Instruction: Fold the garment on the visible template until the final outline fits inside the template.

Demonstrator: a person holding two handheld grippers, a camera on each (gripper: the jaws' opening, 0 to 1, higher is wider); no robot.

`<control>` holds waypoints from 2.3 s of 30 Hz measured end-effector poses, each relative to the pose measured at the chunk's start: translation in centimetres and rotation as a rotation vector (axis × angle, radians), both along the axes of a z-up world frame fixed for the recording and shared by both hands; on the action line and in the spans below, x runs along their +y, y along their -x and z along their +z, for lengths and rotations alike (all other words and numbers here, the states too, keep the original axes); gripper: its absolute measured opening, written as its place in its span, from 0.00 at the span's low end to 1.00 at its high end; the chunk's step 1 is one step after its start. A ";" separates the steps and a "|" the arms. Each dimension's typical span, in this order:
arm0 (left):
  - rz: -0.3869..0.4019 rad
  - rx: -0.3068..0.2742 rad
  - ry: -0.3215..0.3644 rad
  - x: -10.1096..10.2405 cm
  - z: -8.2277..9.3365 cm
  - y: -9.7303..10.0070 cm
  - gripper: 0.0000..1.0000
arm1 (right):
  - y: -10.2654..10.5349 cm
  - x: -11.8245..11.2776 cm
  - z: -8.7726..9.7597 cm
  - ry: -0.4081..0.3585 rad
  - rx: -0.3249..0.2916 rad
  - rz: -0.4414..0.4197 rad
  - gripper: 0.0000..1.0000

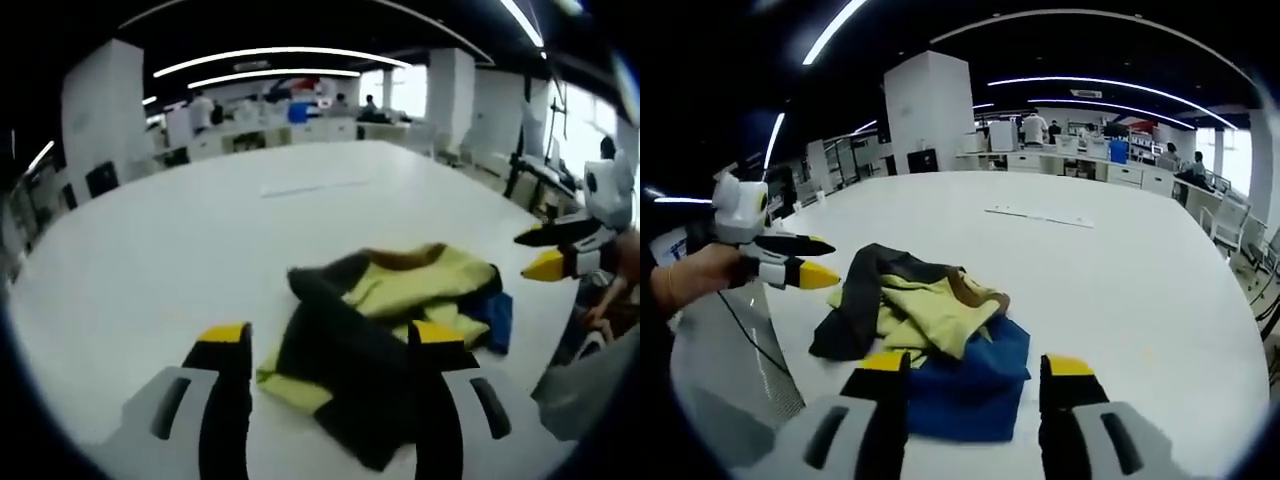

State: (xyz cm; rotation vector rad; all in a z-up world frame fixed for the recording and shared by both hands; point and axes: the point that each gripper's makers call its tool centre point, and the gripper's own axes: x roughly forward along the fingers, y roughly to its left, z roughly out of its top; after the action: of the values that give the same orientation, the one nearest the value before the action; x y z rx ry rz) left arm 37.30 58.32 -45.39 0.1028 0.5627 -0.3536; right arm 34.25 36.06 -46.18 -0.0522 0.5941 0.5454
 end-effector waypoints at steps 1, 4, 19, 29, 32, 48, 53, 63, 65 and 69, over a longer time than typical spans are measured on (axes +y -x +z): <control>-0.001 0.000 0.000 -0.1 -0.1 -0.2 0.56 | -0.1 0.2 -0.3 -0.001 0.001 0.004 0.43; -0.012 0.014 0.004 -0.4 -0.4 -0.6 0.48 | -0.2 0.7 -0.9 -0.001 0.013 0.015 0.38; 0.034 0.046 -0.049 -0.5 -1.4 -2.5 0.24 | -0.7 0.8 -3.2 0.043 0.025 -0.023 0.18; 0.067 0.063 -0.094 -0.6 -2.8 -3.1 0.13 | -0.9 0.2 -3.2 0.107 -0.007 -0.030 0.05; 0.070 0.073 -0.115 -0.1 -3.4 -3.4 0.07 | -0.9 0.1 -3.5 0.127 -0.004 -0.019 0.03; 0.068 0.024 -0.033 1.7 0.6 -3.2 0.00 | -2.4 -1.7 -0.4 0.183 -0.114 -0.041 0.00; 0.074 0.003 -0.004 2.3 2.3 -3.6 0.00 | -3.9 -2.6 1.2 0.196 -0.162 -0.051 0.00; 0.031 -0.053 0.062 2.7 6.2 -5.3 0.00 | -8.4 -5.7 4.2 0.209 -0.211 -0.104 0.00; 0.024 -0.075 0.057 2.9 6.9 -6.0 0.00 | -9.4 -6.4 4.7 0.220 -0.221 -0.111 0.00; 0.007 -0.151 0.125 2.8 9.1 -7.5 0.00 | -11.3 -8.0 5.4 0.227 -0.226 -0.147 0.00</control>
State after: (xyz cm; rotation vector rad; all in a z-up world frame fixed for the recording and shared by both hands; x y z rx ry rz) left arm 44.79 61.11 -36.31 0.0073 0.3911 -0.3700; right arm 45.53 28.05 -40.80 -0.2789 0.4325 0.3220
